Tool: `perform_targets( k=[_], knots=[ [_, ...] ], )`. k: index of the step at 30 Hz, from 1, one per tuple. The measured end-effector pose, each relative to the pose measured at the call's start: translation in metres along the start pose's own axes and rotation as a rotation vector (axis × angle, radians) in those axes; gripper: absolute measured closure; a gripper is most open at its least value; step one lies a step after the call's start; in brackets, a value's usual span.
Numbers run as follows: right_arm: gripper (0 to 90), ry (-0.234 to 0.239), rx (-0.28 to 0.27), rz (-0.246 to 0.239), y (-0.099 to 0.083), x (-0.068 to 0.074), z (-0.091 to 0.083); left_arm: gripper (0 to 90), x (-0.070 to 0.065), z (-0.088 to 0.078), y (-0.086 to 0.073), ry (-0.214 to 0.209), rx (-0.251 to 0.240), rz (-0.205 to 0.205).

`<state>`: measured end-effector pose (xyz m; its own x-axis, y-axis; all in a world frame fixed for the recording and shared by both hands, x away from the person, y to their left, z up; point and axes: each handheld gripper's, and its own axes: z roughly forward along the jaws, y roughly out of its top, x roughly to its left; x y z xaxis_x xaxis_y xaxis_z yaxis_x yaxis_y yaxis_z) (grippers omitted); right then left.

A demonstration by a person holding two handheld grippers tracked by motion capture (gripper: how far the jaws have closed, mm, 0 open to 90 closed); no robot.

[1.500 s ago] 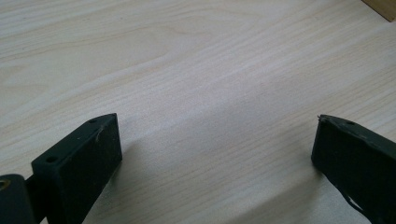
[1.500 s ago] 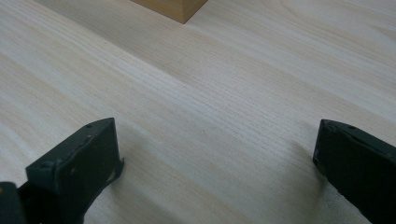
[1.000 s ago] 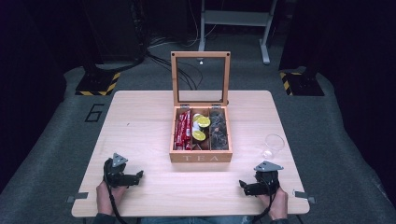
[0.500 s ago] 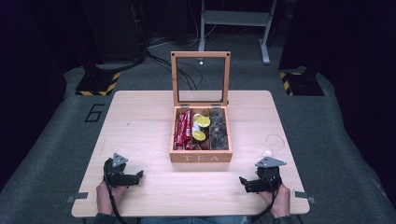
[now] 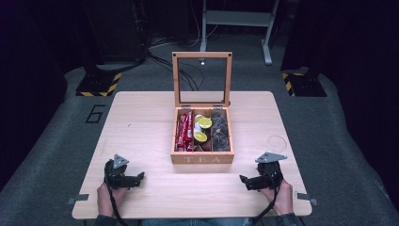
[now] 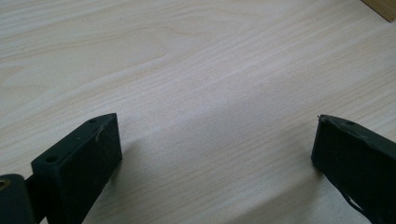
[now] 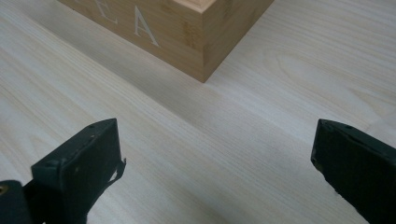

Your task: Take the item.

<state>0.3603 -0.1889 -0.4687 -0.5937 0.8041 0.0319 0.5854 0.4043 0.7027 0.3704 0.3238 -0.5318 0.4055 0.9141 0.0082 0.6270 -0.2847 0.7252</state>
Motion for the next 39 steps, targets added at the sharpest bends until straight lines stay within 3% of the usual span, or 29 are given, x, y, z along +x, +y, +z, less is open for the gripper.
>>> perform_targets(
  k=[22,39],
  knots=[
    [1.7,0.029,0.008,-0.040,0.036,-0.002,-0.004,1.3,0.000,0.000,0.000,0.000,0.001,0.001],
    [4.7,0.090,0.002,-0.073,0.077,-0.004,0.005,1.3,0.000,0.000,0.000,0.000,0.001,0.001]
  ],
)
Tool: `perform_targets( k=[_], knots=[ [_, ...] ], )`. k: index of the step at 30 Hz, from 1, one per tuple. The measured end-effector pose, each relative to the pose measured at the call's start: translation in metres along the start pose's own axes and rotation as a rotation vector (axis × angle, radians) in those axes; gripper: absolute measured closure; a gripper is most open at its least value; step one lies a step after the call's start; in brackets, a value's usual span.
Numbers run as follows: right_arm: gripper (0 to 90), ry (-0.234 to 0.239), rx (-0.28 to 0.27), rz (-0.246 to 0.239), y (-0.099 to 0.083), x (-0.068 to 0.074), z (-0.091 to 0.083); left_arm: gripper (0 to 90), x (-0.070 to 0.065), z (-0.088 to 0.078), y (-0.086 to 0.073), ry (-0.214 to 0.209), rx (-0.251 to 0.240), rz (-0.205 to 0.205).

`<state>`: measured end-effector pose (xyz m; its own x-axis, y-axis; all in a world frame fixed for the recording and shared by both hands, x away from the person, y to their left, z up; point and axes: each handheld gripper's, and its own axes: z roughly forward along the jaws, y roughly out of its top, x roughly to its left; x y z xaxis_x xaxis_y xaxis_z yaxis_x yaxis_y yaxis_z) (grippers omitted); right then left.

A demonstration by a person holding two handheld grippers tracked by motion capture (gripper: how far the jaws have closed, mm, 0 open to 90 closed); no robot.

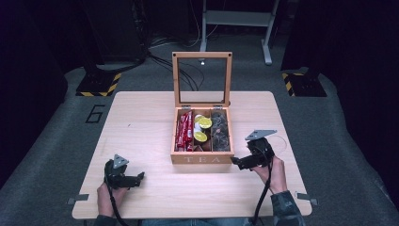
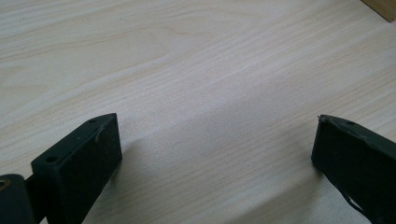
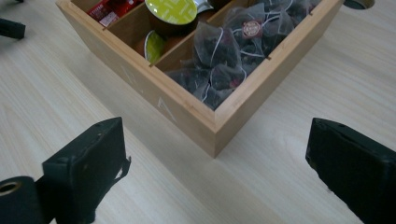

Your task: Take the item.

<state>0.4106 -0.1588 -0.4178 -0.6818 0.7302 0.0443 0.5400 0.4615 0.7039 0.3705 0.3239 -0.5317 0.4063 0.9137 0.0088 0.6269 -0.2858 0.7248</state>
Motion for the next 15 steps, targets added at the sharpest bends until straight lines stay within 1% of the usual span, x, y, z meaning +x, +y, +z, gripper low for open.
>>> perform_targets(
  k=[5,8,9,10,11,12,13,14,15],
  knots=[
    [5.9,0.014,-0.002,-0.013,0.013,-0.003,0.008,1.3,0.000,0.000,0.000,0.000,0.000,0.000],
    [7.0,0.027,0.005,-0.023,0.020,-0.003,0.014,1.3,0.000,0.000,0.000,0.000,-0.001,0.000],
    [7.6,0.030,0.016,-0.022,0.025,-0.002,0.016,1.3,0.000,0.000,0.000,0.000,0.000,0.000],
    [8.5,0.027,0.010,-0.035,0.028,-0.002,0.019,1.3,0.000,0.000,0.000,0.000,0.000,-0.001],
    [8.5,0.027,0.010,-0.035,0.028,-0.002,0.019,1.3,0.000,0.000,0.000,0.000,0.000,-0.001],
    [10.5,0.037,0.025,-0.044,0.034,-0.002,0.024,1.3,0.000,0.000,0.000,0.000,-0.001,-0.002],
    [10.5,0.037,0.025,-0.044,0.034,-0.002,0.024,1.3,0.000,0.000,0.000,0.000,-0.001,-0.002],
    [11.8,0.036,0.026,-0.043,0.036,-0.002,0.026,1.3,0.000,-0.001,0.000,0.000,0.007,0.009],
    [13.6,0.041,0.028,-0.055,0.040,-0.003,0.029,1.3,0.000,-0.001,0.000,0.000,0.008,0.009]
  ],
)
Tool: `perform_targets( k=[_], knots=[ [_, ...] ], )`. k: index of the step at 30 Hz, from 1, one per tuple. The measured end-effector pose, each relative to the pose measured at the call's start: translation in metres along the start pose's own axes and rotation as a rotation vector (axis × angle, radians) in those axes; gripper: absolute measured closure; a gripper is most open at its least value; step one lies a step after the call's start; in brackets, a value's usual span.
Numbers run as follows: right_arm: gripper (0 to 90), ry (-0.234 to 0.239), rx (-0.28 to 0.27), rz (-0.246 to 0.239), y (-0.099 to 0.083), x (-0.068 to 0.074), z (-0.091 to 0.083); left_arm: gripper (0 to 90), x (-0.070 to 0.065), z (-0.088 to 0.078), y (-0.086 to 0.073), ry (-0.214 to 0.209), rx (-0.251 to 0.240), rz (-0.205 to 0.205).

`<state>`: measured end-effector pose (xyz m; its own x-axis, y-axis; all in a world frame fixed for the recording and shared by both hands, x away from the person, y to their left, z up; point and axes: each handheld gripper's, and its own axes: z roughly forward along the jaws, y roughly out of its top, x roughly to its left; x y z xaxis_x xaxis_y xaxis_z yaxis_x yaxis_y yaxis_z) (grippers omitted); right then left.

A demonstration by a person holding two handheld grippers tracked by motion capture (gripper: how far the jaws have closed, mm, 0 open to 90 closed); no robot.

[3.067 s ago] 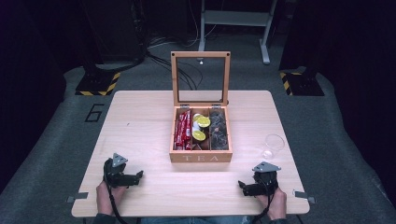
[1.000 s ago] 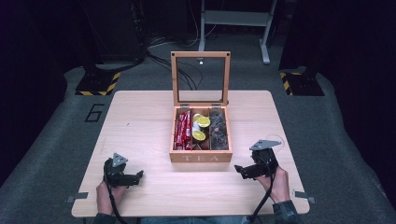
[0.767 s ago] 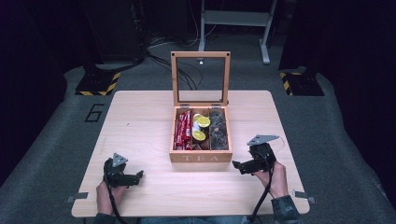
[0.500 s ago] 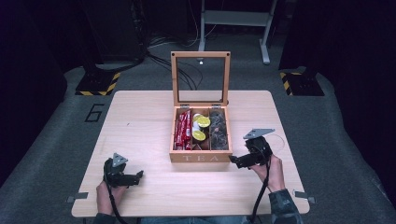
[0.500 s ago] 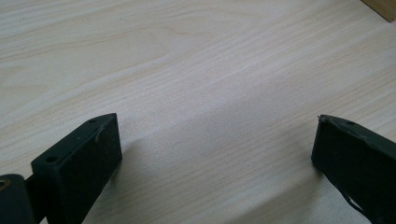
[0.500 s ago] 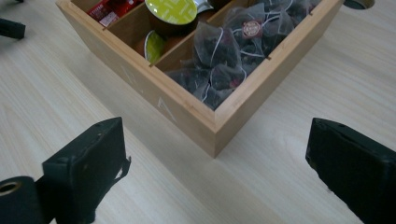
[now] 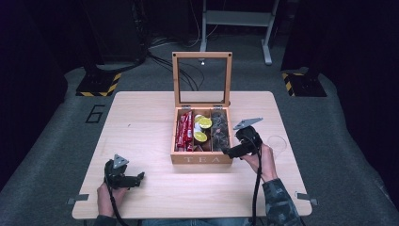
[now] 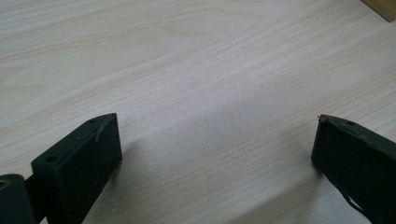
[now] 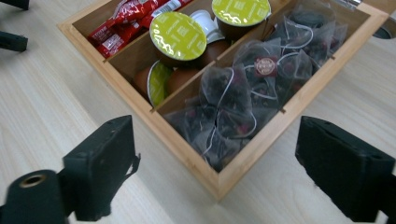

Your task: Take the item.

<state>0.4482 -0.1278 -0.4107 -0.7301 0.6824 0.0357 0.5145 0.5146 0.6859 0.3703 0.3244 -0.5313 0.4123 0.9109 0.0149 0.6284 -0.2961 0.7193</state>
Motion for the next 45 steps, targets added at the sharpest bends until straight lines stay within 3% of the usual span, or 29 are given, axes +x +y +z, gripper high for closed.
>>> perform_targets(
  k=[6,13,21,29,31,35,39,43,45],
  knots=[
    [24.5,0.004,0.018,0.001,0.010,-0.003,0.017,1.3,0.000,0.000,0.000,0.000,0.000,0.000],
    [45.2,-0.006,0.048,0.003,0.017,-0.008,0.038,1.3,0.000,0.000,0.000,0.000,-0.001,-0.001],
    [57.8,-0.013,0.054,0.013,0.023,-0.007,0.050,1.3,0.000,0.000,0.000,0.000,0.000,0.000],
    [68.5,-0.029,0.136,0.019,0.023,-0.009,0.067,1.3,0.000,0.000,0.000,0.000,0.000,0.000],
    [69.5,-0.023,0.139,0.024,0.023,-0.009,0.068,1.3,-0.001,0.001,0.000,0.001,-0.009,-0.010],
    [82.0,-0.028,0.148,0.018,0.023,-0.006,0.071,1.3,-0.001,0.000,0.000,0.002,-0.007,-0.008],
    [88.3,-0.030,0.153,0.011,0.023,-0.006,0.071,1.3,-0.001,0.000,0.000,0.001,-0.007,-0.007],
    [90.0,-0.032,0.142,0.026,0.021,-0.006,0.070,1.3,-0.001,0.000,0.000,0.003,-0.005,-0.009],
    [90.0,-0.039,0.135,0.011,0.022,-0.004,0.069,1.3,-0.001,0.000,0.000,0.002,-0.006,-0.011]
  ],
)
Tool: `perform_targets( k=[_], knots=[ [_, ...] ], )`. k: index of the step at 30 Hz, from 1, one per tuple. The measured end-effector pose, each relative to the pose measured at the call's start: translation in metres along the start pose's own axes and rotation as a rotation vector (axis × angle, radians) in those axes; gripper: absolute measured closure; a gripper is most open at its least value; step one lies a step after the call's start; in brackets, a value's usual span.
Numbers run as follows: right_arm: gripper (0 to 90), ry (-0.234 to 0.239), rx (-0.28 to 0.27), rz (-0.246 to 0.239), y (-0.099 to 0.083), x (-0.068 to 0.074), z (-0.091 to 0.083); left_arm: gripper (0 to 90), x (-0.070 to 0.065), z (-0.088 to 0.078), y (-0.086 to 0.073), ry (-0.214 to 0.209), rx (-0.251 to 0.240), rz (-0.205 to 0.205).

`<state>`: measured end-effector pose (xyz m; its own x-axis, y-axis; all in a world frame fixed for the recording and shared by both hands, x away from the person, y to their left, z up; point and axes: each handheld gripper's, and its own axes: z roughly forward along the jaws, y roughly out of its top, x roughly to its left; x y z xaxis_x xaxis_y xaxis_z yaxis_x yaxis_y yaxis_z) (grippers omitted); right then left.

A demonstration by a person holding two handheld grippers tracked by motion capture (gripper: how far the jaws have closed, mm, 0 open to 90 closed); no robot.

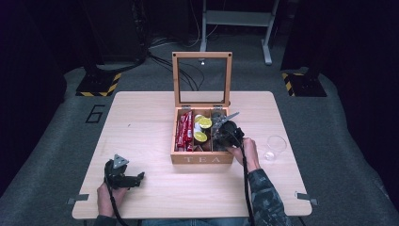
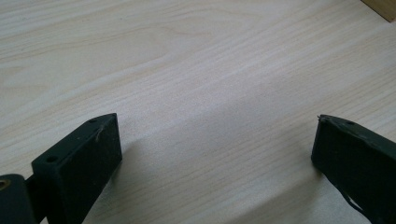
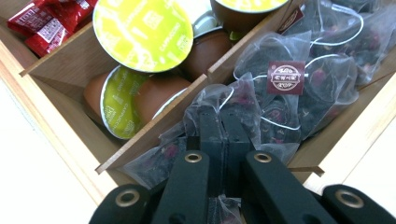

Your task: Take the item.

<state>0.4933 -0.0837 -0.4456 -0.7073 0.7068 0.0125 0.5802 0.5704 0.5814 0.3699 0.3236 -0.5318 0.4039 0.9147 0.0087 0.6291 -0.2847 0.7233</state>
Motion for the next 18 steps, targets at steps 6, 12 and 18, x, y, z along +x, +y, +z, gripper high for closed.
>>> perform_targets(
  k=[6,12,18],
  knots=[
    [90.0,-0.007,-0.019,-0.015,0.002,0.002,-0.007,1.4,0.000,0.000,0.000,0.001,0.001,0.001],
    [90.0,-0.013,-0.054,-0.028,0.003,0.003,-0.019,1.3,0.000,0.000,0.000,0.001,0.004,0.003],
    [90.0,-0.025,-0.071,-0.029,0.004,0.006,-0.027,1.4,0.000,0.000,0.000,0.001,0.005,0.004]
  ],
)
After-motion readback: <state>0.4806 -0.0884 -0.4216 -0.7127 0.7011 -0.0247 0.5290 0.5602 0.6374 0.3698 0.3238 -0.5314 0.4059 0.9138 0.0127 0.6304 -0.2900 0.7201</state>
